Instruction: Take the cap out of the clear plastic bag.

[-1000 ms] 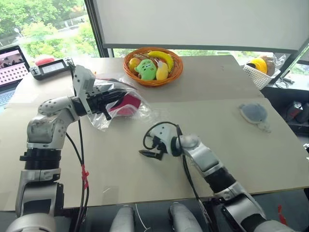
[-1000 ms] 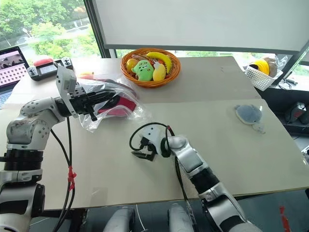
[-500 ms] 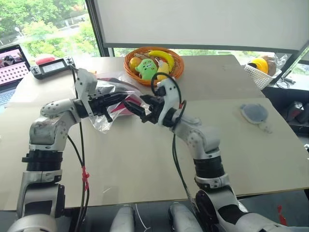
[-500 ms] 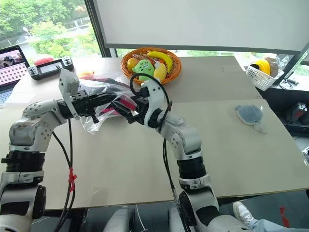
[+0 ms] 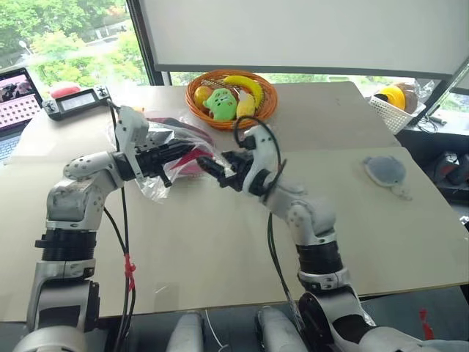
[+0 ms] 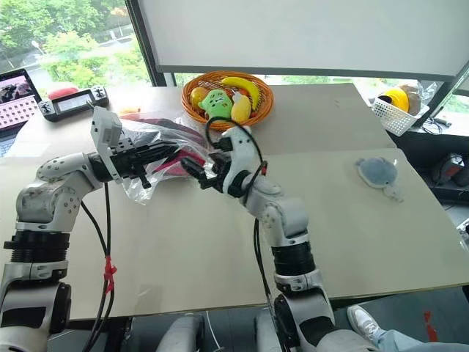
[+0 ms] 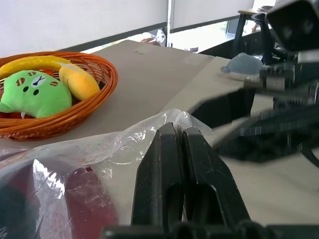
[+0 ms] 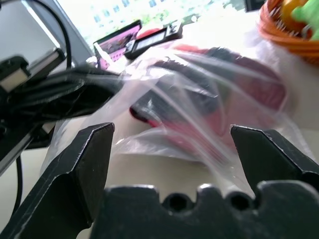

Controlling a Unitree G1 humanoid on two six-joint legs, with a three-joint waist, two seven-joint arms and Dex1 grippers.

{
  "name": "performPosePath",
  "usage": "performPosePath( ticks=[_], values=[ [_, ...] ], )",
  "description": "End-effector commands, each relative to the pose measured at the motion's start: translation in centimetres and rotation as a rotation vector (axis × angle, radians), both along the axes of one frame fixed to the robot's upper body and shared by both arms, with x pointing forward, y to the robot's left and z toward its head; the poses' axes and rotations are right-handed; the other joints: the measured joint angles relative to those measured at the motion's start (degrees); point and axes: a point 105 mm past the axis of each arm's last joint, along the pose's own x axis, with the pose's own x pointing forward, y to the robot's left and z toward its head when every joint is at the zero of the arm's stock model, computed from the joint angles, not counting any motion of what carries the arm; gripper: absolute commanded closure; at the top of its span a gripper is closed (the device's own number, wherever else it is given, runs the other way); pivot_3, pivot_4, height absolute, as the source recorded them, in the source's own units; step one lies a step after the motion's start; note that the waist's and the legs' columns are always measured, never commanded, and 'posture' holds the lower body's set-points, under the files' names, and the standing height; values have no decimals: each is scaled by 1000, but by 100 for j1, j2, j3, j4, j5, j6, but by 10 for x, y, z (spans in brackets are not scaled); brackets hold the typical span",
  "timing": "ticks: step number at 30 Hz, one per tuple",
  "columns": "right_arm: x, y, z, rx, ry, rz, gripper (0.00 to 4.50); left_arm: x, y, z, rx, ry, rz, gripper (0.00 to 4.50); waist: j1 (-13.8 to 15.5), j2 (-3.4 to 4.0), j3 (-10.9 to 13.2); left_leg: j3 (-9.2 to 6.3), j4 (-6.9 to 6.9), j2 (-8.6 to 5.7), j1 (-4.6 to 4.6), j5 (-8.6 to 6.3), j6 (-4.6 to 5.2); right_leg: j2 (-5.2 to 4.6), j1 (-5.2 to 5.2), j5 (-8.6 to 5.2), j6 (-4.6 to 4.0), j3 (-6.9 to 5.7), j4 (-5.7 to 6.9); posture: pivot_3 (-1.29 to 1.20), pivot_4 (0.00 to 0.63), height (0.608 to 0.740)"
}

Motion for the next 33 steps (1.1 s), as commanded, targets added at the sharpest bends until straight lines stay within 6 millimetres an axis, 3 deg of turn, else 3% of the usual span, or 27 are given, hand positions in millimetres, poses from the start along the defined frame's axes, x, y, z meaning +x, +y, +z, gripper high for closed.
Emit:
performPosePath(
  ticks=[1,4,8,14,22,33],
  values=[
    [-24,-4,31,53,-92,53,0,-4,-1,12,11,-65,-4,4389,-3,0,0,0,0,1,0,0,0,0,0,0,0,0,0,0,150,735],
    [-64,21,16,22,-46,250,0,-2,-2,14,12,-73,-8,4389,-31,0,0,1,-4,2,0,0,0,1,-2,0,0,0,-2,0,150,735],
    [-67,41,-18,4,88,292,0,-5,-7,17,6,-77,-42,4389,-45,0,0,3,-6,9,2,-2,4,8,-5,0,-1,2,0,0,150,735],
    [-44,50,-44,-6,144,262,0,-21,-14,20,-32,-45,-122,4389,5,-2,1,2,6,6,1,-2,4,6,1,-1,2,0,-3,0,150,735],
    [-17,46,-43,49,126,185,0,-47,-16,-4,-11,81,-205,4389,-41,-2,1,6,-7,14,0,-2,4,11,-11,0,0,4,-2,0,150,735],
    [2,42,-47,84,141,130,0,-52,-19,-10,-26,97,-207,4389,-20,-1,2,6,-6,15,-1,-2,4,12,-10,0,0,4,-4,0,150,735]
  ],
)
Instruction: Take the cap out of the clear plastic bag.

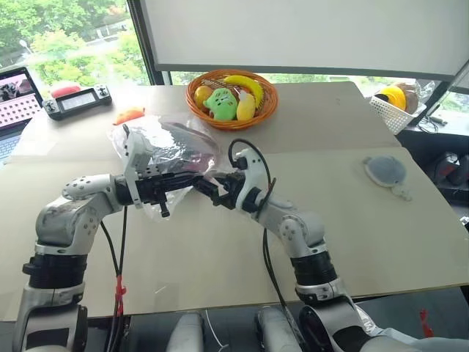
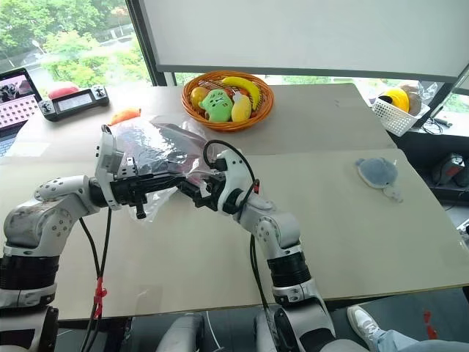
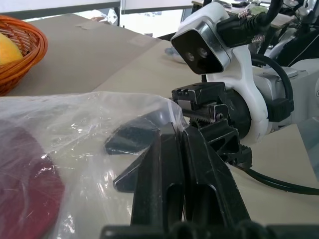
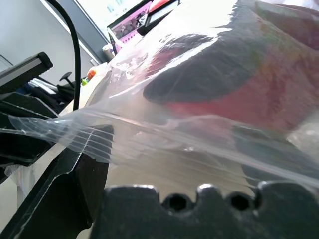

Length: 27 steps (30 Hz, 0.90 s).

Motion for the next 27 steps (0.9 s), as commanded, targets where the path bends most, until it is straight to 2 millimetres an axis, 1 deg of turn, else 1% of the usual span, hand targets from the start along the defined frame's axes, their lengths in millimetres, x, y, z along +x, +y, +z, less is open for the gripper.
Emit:
performPosePath(
  ticks=[1,2,5,9,14,18,21,22,24,27],
  values=[
    [14,4,12,48,-41,-35,0,-7,-8,15,-48,-48,-33,4389,-7,0,0,0,0,0,0,0,0,0,0,0,0,0,0,0,150,735],
    [17,5,10,46,-40,-43,0,-7,-10,17,-58,-48,-36,4389,-7,0,0,2,0,0,0,0,0,0,0,0,0,1,0,0,150,735],
    [31,10,5,36,-40,-90,0,-13,-24,25,-111,-45,-71,4389,-6,0,0,1,0,0,0,0,0,0,0,0,0,1,1,0,150,735],
    [41,11,1,33,-47,-123,0,-23,-37,28,-155,-17,-111,4389,-8,-1,1,1,0,0,-2,0,0,-1,-1,1,-1,2,-1,0,150,735],
    [44,6,-7,29,-38,-143,0,-30,-49,30,-218,25,-142,4389,-6,-1,1,1,0,-1,-1,0,0,-1,0,2,-2,3,2,0,150,735],
    [42,5,-6,43,-30,-134,0,-28,-55,24,-226,38,-137,4389,-9,-1,1,0,4,-1,0,0,0,0,3,2,-3,3,3,0,150,735],
    [21,11,-5,6,-76,-22,0,-25,-59,19,-234,44,-121,4389,-8,-1,1,0,3,-1,0,0,0,0,2,2,-3,3,2,0,150,735],
    [11,13,-2,7,-103,24,0,-24,-59,18,-234,42,-114,4389,-11,-1,1,0,2,-1,0,0,0,0,2,2,-3,3,2,0,150,735],
    [0,12,3,18,-122,65,0,-23,-59,17,-234,41,-106,4389,-11,-1,1,-1,-2,-1,-1,0,0,0,2,2,-3,3,0,0,150,735],
    [-30,10,13,35,-168,188,0,-19,-56,16,-229,39,-87,4389,33,-1,1,-1,0,-3,-1,-1,0,-2,2,1,-2,3,-1,0,150,735]
  ],
)
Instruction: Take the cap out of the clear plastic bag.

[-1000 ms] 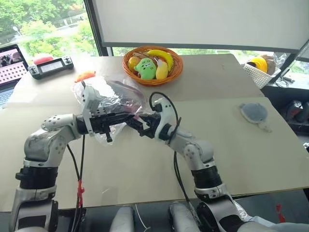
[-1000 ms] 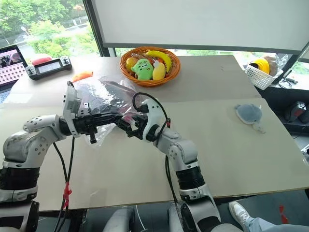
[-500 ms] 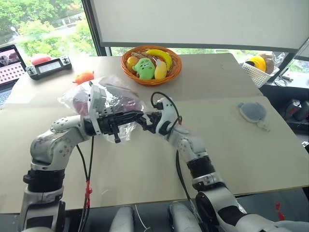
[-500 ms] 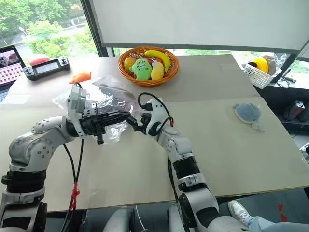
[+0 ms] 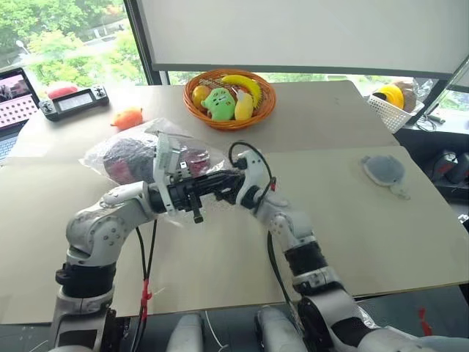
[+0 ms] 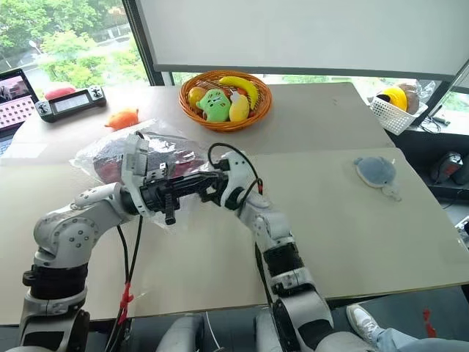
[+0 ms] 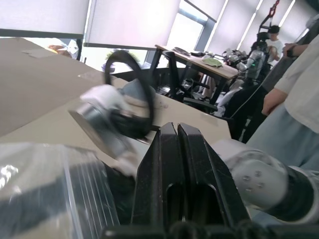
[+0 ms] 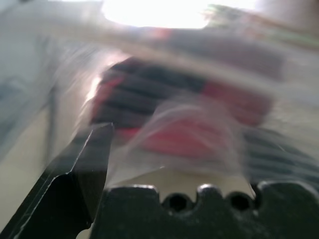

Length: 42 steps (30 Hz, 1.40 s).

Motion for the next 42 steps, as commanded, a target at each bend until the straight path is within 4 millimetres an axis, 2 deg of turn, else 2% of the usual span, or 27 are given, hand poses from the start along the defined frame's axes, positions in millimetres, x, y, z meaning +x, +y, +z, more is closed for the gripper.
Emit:
performPosePath(
  ticks=[1,4,6,13,17,19,23,27,30,36,39,42],
  values=[
    [-43,3,35,63,-119,194,0,6,6,6,-1,-43,48,4389,59,0,0,-3,3,-2,0,0,0,-1,7,0,1,-1,-2,0,150,735],
    [-59,-3,48,101,-135,237,0,6,6,6,2,-44,50,4389,61,0,0,-3,9,-2,1,0,0,-1,12,-1,2,-1,-5,0,150,735],
    [-62,-7,54,117,-140,236,0,5,7,5,4,-43,53,4389,37,0,0,-3,8,0,5,0,0,3,12,-1,2,0,-3,0,150,735],
    [-36,-14,57,118,-124,100,0,3,14,-3,61,-54,97,4389,0,-1,2,-1,7,29,12,0,0,41,11,-15,25,18,-3,0,150,735],
    [-32,-16,59,120,-132,77,0,1,35,-11,150,-124,215,4389,-4,-1,2,4,7,30,10,0,0,41,8,-6,10,22,-5,0,150,735],
    [-30,-18,59,118,-132,68,0,-3,42,-7,149,-183,288,4389,-3,0,2,6,4,31,10,0,0,41,4,3,-5,24,-6,0,150,735],
    [-25,-21,57,108,-123,47,0,-21,51,-17,224,-291,375,4389,4,0,2,9,4,33,7,0,-1,41,1,6,-11,26,-7,0,150,735],
    [-24,-19,52,92,-114,51,0,-25,73,-23,265,-362,535,4389,2,1,3,13,2,35,9,-1,-1,44,-3,6,-13,29,-4,0,150,735],
    [-24,-18,51,83,-109,59,0,-35,68,-20,333,-509,543,4389,29,1,3,13,3,37,8,0,-1,46,-4,4,-10,28,-5,0,150,735],
    [-22,-17,50,72,-103,58,0,-38,59,-26,395,-612,599,4389,27,1,3,16,1,36,6,-1,-1,46,-4,6,-13,31,-11,0,150,735],
    [-21,-17,50,73,-99,56,0,-34,65,-25,410,-655,663,3644,16,1,3,16,2,37,6,-1,-1,46,-5,5,-12,31,-9,0,150,735],
    [-20,-17,50,71,-96,57,0,-34,70,-24,420,-688,701,2446,3,1,3,16,2,37,6,-1,-1,46,-5,5,-11,32,-8,0,150,735]
  ],
)
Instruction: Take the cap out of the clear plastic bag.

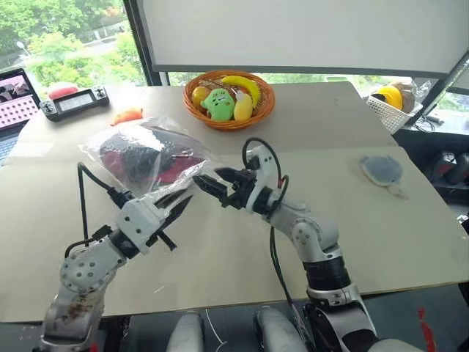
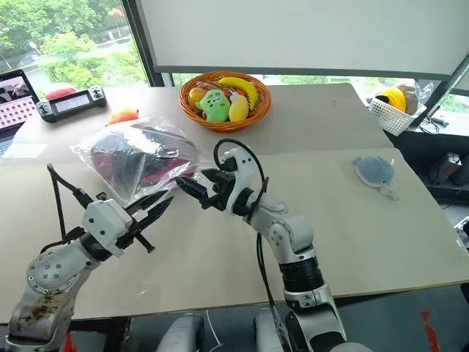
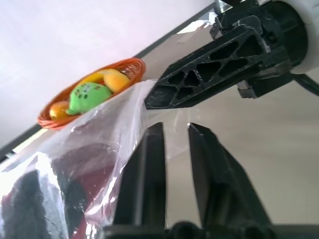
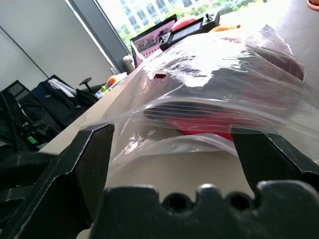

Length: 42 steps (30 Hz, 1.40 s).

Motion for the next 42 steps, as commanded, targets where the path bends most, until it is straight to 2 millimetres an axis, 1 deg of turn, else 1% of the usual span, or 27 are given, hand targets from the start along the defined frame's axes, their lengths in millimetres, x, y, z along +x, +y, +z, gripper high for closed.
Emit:
performPosePath(
  ticks=[1,3,6,7,10,13,15,17,18,19,21,22,24,25,27,30,37,42],
  values=[
    [0,0,14,20,-48,5,0,-4,5,8,32,-98,33,2198,-6,0,0,0,0,0,0,0,0,0,0,0,0,0,0,0,150,735],
    [1,0,14,20,-47,5,0,-4,9,4,76,-134,59,1374,-8,0,0,1,-1,0,0,0,0,0,-1,1,-1,1,-1,0,150,735],
    [2,1,14,19,-45,4,0,-3,13,-5,150,-168,81,323,-4,0,0,1,-1,0,0,0,0,0,-3,1,-2,1,0,0,150,735],
    [2,1,13,18,-43,4,0,2,16,-9,187,-180,113,52,-3,0,0,1,-1,0,0,0,0,0,-2,1,-2,1,0,0,150,735],
    [3,1,13,16,-41,3,0,11,25,-17,237,-197,173,52,-3,0,0,1,0,0,1,0,0,0,-2,-1,1,0,2,0,150,735],
    [3,-1,12,14,-40,-2,0,24,31,-22,230,-189,233,52,7,0,0,0,-1,0,-1,0,0,0,-3,-2,4,-1,2,0,150,735],
    [4,-1,12,14,-39,-3,0,33,29,-25,223,-170,247,52,13,0,0,-1,-1,0,-2,0,0,0,-3,-2,4,-2,2,0,150,735],
    [4,0,11,13,-38,-4,0,43,25,-22,166,-149,265,52,8,0,0,-1,0,0,-3,0,0,0,-4,-1,2,-2,3,0,150,735],
    [3,0,11,11,-37,-6,0,46,17,-16,124,-159,239,52,11,0,0,0,0,-1,-4,0,0,-1,-4,2,-2,-1,4,0,150,735],
    [3,0,10,9,-36,-7,0,47,10,-12,97,-167,219,52,12,0,0,-2,1,-1,-4,0,0,0,-3,2,-2,-3,5,0,150,735],
    [2,1,9,7,-34,-8,0,42,-1,-3,3,-161,156,52,9,0,0,-3,1,-1,-4,0,0,0,-4,3,-3,-3,6,0,150,735],
    [2,1,9,6,-33,-9,0,40,-4,-4,-3,-151,135,52,2,-1,-1,-2,1,-1,-5,0,0,0,-4,6,-8,-2,6,0,150,735],
    [2,1,8,7,-30,-11,0,33,-10,-6,-69,-104,70,52,-25,-1,-1,0,0,0,-6,0,0,0,-5,8,-11,1,5,0,150,735],
    [3,1,8,6,-28,-13,0,32,-9,-7,-96,-80,56,52,-28,-1,-1,1,-2,0,-6,0,0,0,-8,8,-12,2,7,0,150,735],
    [3,2,6,3,-21,-15,0,31,-8,-2,-144,-62,45,52,-16,-1,-1,0,-5,2,-6,0,0,2,-15,8,-12,2,12,0,150,735],
    [4,3,3,0,-14,-18,0,34,-6,4,-121,-78,59,52,-9,-1,-1,0,1,1,-7,0,0,2,-15,7,-11,2,13,0,150,735],
    [3,3,1,2,-7,-20,0,57,14,14,-66,-130,276,52,-2,-1,-1,-2,4,0,-7,0,0,4,-10,7,-10,0,11,0,150,735],
    [2,2,0,-2,-7,-24,0,63,28,13,-103,-97,381,52,-13,-1,-1,-2,2,0,-7,0,0,4,-13,7,-11,1,12,0,150,735]
  ],
)
